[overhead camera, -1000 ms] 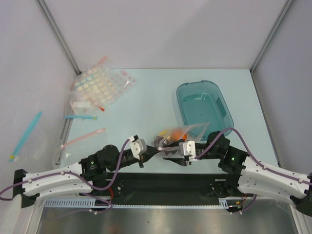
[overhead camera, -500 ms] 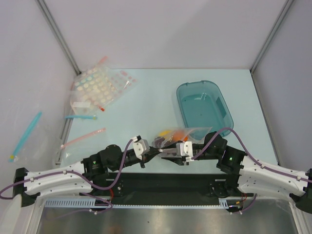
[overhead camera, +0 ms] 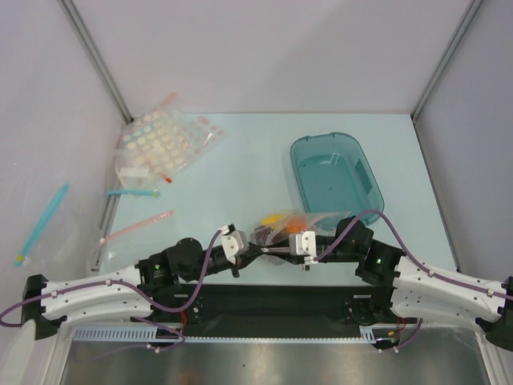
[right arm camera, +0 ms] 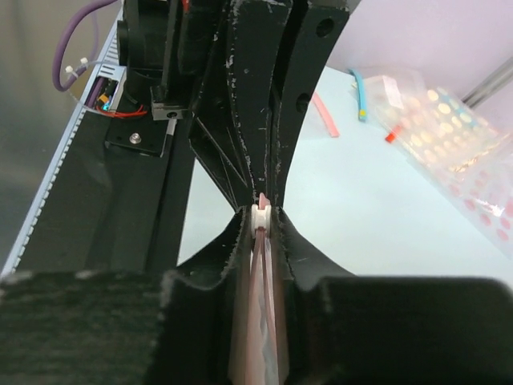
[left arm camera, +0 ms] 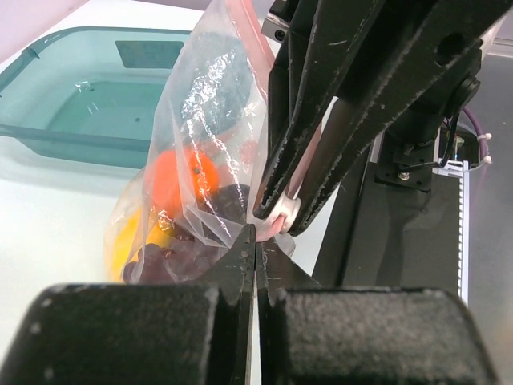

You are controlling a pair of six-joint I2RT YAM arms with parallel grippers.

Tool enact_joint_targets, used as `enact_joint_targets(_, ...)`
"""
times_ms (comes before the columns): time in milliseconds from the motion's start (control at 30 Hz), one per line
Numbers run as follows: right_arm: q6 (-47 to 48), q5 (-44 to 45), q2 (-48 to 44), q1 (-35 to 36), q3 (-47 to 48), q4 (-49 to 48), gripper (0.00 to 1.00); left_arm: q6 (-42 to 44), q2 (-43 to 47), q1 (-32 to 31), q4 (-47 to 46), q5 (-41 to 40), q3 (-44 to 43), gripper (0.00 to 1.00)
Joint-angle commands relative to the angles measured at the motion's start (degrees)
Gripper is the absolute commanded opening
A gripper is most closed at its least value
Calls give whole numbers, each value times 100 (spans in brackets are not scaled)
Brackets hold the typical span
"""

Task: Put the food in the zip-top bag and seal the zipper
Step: Zip the zipper food storage bag at the center of the board.

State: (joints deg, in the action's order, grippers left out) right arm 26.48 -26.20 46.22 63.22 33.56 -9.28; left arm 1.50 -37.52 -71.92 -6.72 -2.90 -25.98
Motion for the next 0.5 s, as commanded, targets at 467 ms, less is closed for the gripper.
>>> enact_joint_targets(467,-231,493,-78,41,265,-206,0,-97,675,-33,-189,-853,92,0)
